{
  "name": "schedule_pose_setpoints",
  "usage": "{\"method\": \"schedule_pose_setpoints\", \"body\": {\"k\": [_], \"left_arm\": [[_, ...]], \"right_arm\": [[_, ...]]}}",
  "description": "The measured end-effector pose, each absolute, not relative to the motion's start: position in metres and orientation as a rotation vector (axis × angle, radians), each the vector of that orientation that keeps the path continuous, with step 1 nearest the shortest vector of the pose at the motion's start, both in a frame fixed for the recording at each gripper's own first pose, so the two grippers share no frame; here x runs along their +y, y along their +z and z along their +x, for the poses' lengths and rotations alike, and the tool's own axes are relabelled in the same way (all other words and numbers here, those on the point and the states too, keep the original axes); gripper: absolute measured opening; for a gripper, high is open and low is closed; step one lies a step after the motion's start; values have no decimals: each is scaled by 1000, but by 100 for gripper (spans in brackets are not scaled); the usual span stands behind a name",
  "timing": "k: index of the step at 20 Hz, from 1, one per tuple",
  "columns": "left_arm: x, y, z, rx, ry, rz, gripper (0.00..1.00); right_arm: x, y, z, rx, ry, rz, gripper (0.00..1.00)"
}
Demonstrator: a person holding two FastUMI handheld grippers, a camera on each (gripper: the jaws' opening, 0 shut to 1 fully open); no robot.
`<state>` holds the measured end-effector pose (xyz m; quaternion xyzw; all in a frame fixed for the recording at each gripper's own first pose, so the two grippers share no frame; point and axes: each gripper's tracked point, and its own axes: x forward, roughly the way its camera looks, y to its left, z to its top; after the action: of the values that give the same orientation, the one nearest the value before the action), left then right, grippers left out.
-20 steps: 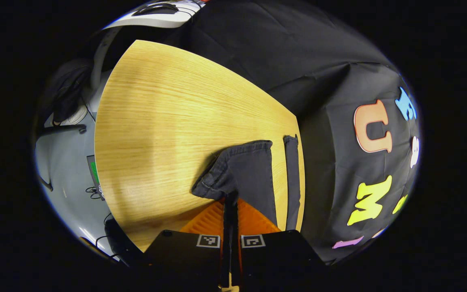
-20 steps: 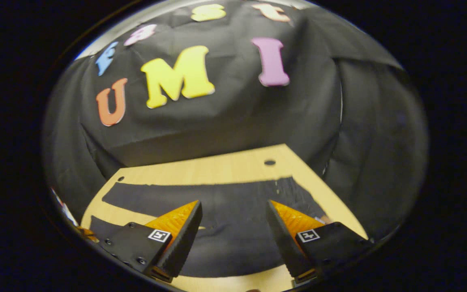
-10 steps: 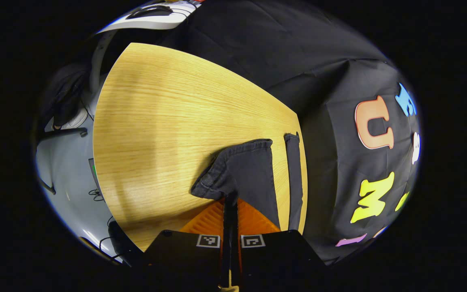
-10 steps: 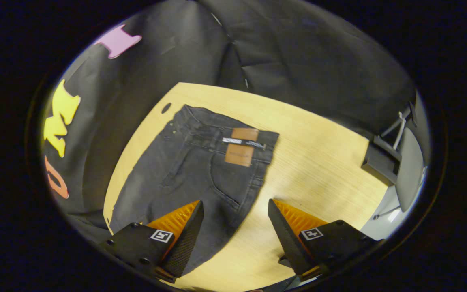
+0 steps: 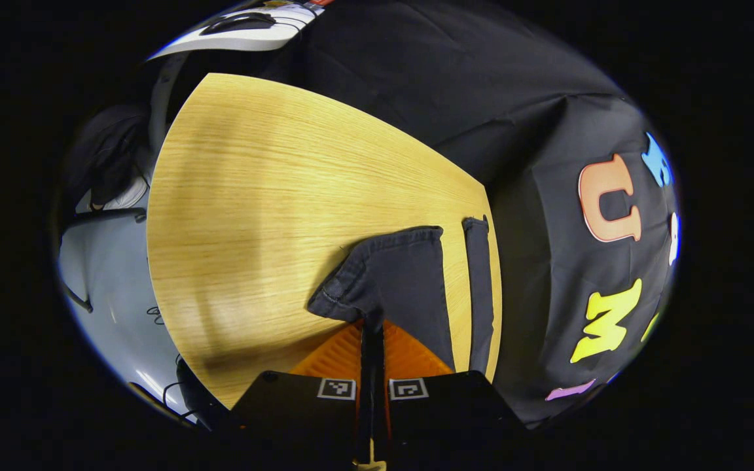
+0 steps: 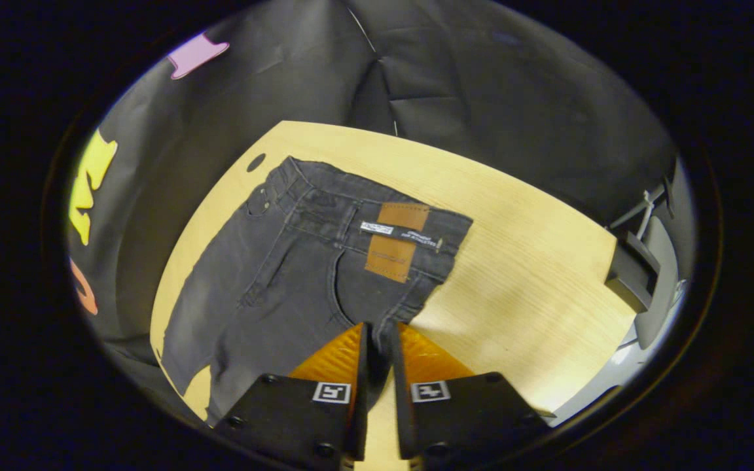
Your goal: Grasp the waist and the cuffs of the jeans and fold them to make the two legs overlap; first hold the waist and fold one-third of the jeans toward the cuffs, then hold the cuffs and fold the remaining one-third in the same direction to finish folding.
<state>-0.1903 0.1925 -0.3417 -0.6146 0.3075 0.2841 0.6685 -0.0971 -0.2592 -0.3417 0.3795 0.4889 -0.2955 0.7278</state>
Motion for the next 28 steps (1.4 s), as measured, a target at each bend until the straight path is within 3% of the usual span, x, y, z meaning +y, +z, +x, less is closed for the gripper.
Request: {"method": "schedule_pose_setpoints", "body": {"k": [2,3,12,20,28], "left_arm": [[193,-342,-190,686,650,-1391,5],[193,-341,-190,683,658,-1400,5],[204,-321,-179,726,784,-1586,3],[218,-256,-72,701,674,-1608,3],[228,-258,42,722,650,-1554,4]], "right_arm": [[-259,-343,-97,1058,-650,898,18],[-261,-345,-96,1030,-667,950,0],[-264,-308,-82,937,-617,1210,0],[-263,-261,-18,832,-493,1320,0],[-260,-245,63,771,-430,1216,1]]}}
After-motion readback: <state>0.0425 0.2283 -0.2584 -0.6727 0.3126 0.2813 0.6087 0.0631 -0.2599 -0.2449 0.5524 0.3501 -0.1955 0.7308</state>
